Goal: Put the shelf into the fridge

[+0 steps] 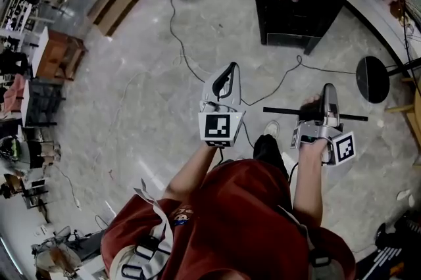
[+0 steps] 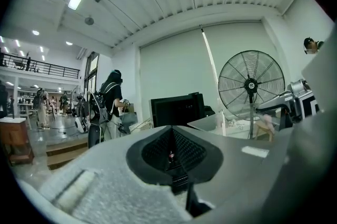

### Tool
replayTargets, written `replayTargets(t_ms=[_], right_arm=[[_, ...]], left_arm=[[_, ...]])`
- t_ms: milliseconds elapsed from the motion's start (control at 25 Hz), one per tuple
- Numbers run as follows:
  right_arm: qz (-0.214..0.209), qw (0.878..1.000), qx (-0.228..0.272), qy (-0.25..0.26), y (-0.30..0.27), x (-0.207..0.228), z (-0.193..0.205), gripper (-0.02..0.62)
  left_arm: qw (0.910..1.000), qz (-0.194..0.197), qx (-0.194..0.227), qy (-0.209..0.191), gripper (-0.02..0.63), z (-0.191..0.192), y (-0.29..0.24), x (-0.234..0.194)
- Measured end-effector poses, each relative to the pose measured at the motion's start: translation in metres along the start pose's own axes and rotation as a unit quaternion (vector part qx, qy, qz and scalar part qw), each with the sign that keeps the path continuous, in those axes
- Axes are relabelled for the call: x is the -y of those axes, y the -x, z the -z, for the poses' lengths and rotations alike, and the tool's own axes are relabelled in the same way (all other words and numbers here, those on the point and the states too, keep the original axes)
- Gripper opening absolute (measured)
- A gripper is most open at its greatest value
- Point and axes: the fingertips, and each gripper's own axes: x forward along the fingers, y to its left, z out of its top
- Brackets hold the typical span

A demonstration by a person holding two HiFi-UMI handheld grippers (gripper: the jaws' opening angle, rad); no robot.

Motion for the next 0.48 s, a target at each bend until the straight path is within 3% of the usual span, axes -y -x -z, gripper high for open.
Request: replayTargets(t_ms=[480], right_arm=[[0.004,1.000,-0.002,-0.014,-0.076,0.011,-0.042,0.018]], left_arm=[[1.0000,-0.004,-0.002,-0.005,0.006,-0.012,-0.089,0.017]])
